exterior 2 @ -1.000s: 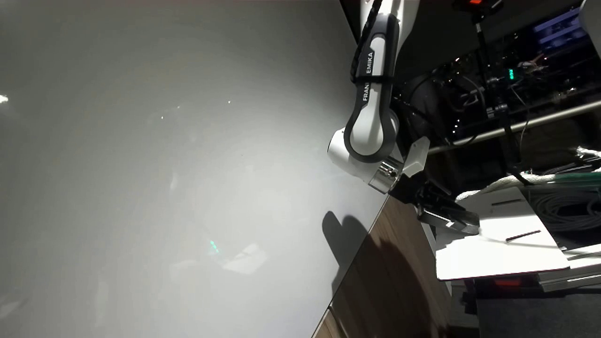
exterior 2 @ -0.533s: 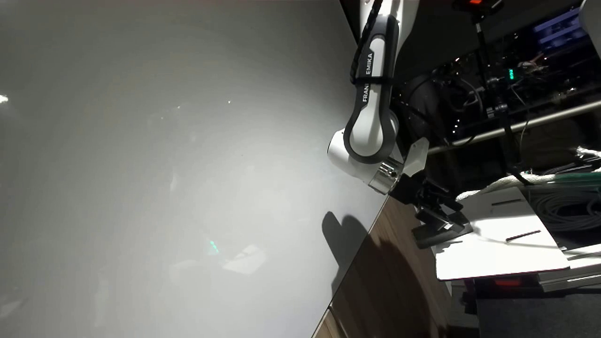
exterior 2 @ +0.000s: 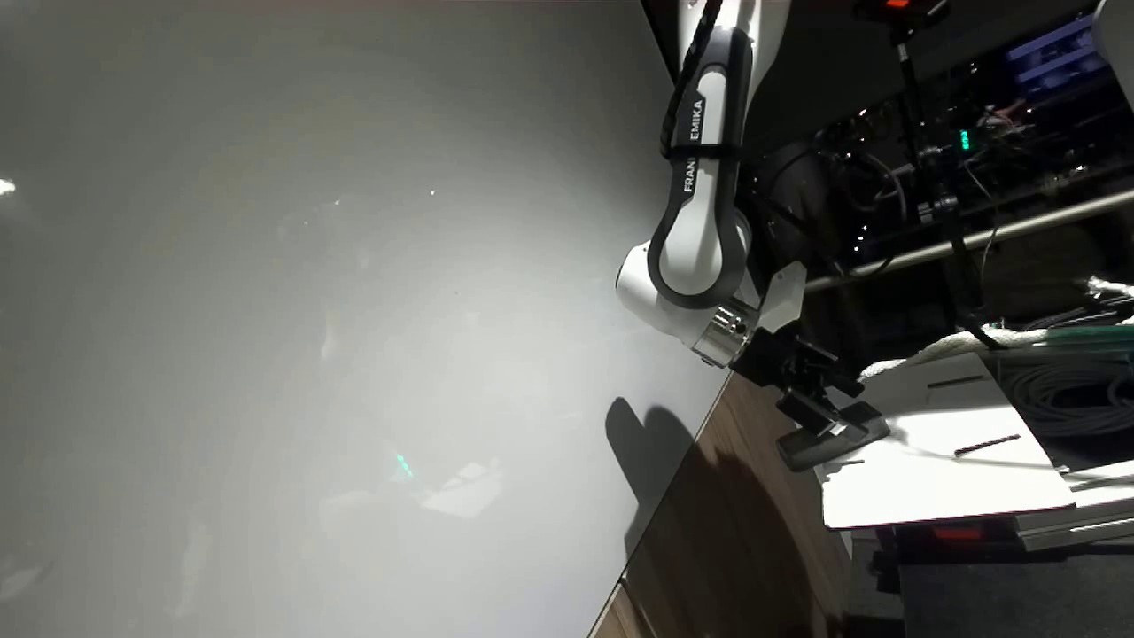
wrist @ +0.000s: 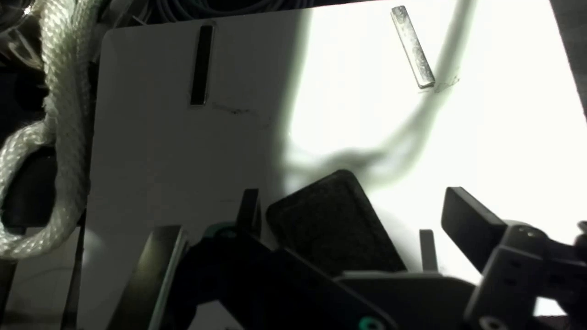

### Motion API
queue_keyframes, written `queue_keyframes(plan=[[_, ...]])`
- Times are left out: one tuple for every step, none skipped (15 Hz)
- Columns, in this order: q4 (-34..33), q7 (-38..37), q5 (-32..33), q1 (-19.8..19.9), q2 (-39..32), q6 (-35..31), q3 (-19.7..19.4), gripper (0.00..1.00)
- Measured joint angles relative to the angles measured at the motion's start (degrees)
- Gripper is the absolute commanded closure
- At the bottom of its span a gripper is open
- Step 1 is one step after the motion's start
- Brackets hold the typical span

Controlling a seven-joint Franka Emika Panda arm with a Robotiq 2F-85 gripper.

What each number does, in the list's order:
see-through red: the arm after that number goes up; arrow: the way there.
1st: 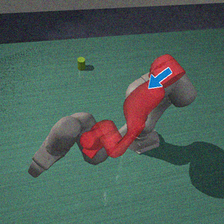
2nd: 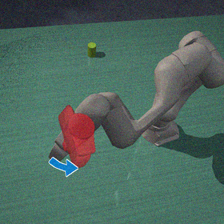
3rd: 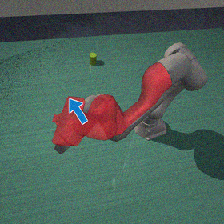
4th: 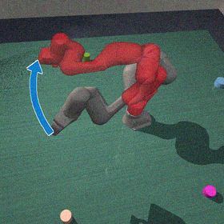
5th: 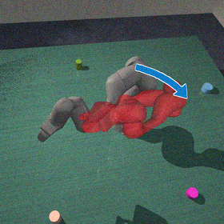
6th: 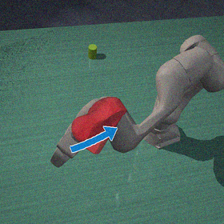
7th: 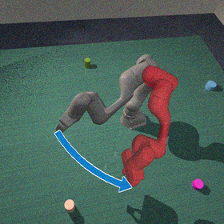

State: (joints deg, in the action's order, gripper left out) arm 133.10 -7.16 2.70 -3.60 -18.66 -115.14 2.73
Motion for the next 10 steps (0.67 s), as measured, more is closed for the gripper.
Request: queue_keyframes(plan=[[0.00, 0.56, 0.56, -0.24, 0.20, -1.33, 0.13, 0.00], [0.04, 0.91, 1.79, -0.69, 0.58, -2.87, 0.31, 0.00], [0.14, 0.95, 3.58, -1.38, 1.13, -4.13, 0.46, 0.00], [0.32, 0.94, 5.49, -2.13, 1.84, -5.10, 0.66, 0.00], [0.73, 0.94, 7.45, -2.93, 2.64, -6.14, 0.80, 0.00], [1.44, 0.94, 9.40, -3.71, 3.60, -7.46, 0.93, 0.00], [2.43, 0.94, 11.01, -4.33, 4.54, -8.82, 0.98, 0.00], [3.63, 0.94, 12.14, -4.73, 5.43, -10.21, 1.05, 0.00], [4.91, 0.94, 12.83, -4.92, 6.25, -11.66, 1.13, 0.00], [6.36, 1.00, 12.93, -4.95, 7.02, -13.50, 1.21, 0.00]])
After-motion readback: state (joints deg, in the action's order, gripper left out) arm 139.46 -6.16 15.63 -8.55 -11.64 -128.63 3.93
